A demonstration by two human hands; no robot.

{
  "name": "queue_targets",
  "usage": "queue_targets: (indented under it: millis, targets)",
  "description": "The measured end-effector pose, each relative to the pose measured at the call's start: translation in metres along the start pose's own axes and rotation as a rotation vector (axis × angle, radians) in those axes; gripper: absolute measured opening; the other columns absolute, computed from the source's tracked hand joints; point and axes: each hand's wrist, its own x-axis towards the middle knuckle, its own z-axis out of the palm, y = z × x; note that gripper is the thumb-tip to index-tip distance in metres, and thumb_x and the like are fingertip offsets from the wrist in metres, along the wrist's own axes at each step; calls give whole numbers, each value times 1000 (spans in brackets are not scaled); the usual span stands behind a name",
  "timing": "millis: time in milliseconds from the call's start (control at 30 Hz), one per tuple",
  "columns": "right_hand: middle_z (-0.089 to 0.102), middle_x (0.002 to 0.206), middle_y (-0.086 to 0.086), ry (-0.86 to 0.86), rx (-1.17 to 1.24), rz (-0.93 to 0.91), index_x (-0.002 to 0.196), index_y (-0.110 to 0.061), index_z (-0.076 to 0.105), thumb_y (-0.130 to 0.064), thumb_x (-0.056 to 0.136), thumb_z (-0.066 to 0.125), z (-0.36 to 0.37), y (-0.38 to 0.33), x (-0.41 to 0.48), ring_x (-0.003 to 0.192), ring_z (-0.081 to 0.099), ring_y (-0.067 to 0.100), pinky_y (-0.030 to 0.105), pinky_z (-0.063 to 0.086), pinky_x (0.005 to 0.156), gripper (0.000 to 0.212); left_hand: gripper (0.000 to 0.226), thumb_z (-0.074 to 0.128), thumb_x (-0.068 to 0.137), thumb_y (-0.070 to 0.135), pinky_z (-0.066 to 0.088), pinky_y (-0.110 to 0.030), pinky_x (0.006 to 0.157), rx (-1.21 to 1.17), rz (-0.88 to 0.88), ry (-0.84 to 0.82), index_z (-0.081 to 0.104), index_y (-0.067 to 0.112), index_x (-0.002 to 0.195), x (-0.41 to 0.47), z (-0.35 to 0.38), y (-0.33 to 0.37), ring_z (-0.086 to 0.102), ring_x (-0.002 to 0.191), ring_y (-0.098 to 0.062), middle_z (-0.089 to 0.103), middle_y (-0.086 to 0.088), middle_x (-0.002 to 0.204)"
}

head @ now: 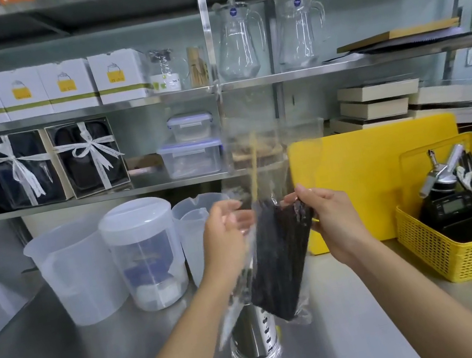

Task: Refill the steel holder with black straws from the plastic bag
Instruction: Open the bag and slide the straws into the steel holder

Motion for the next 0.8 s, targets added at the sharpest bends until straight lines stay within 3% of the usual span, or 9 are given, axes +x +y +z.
queue_targets:
  millis: [133,200,267,333,400,533,600,700,800]
  targets:
    - [68,81,11,101,24,-35,77,-2,69,-28,89,56,-10,-8,5,82,60,20,34,43,78,32,12,35,98,23,49,-41,85,-23,-76,70,46,21,101,9,-14,4,50,71,-11,52,-2,84]
    - [67,77,12,101,51,-41,81,2,67,-26,90,56,-13,-11,8,71,60,20,28,47,68,32,37,48,89,45,45,-43,94,-21,-133,-17,42,18,115,11,-19,6,51,87,-11,49,0,107]
    - [65,69,10,75,59,-30,81,1,65,-25,91,55,-14,-13,9,61,59,18,23,49,58,30,61,65,77,47,45,-37,93,83,-162,-68,41,16,123,14,-22,7,50,102,-13,49,4,114]
    - [61,67,10,71,39,-10,77,-1,63,-25,91,56,-13,-11,10,61,56,19,25,47,61,29,40,71,76,35,45,-29,70,186,-167,-141,58,13,106,17,-23,4,53,77,-12,56,3,82]
    - [60,69,11,88,37,20,74,-3,63,-26,90,57,-12,-8,12,63,55,21,28,47,64,29,14,66,82,28,34,-25,53,255,-212,-251,68,16,76,18,-25,5,39,49,-12,40,1,54]
    - [57,67,9,82,5,74,70,-6,63,-26,90,56,-13,1,16,61,51,21,28,43,57,29,32,60,85,31,42,-28,59,297,-294,-393,67,-1,83,20,-29,7,47,55,-15,57,-8,67]
    - [57,67,8,92,-72,98,73,-7,62,-27,91,55,-13,7,20,61,50,20,25,43,54,28,31,58,87,29,46,-31,64,321,-278,-403,66,4,72,20,-28,9,55,63,-21,64,-8,72]
    - [55,88,6,146,-363,47,98,-7,60,-30,91,55,-12,18,28,84,50,20,33,43,76,25,41,56,88,26,44,-29,63,304,-274,-311,57,17,48,23,-23,13,51,59,-18,58,0,57]
    - [53,104,-1,153,-504,-72,119,-7,53,-30,89,57,-10,19,25,95,50,13,27,43,83,38,32,56,88,21,51,-37,66,194,-291,-205,64,9,59,30,-18,16,56,62,-21,65,-4,58]
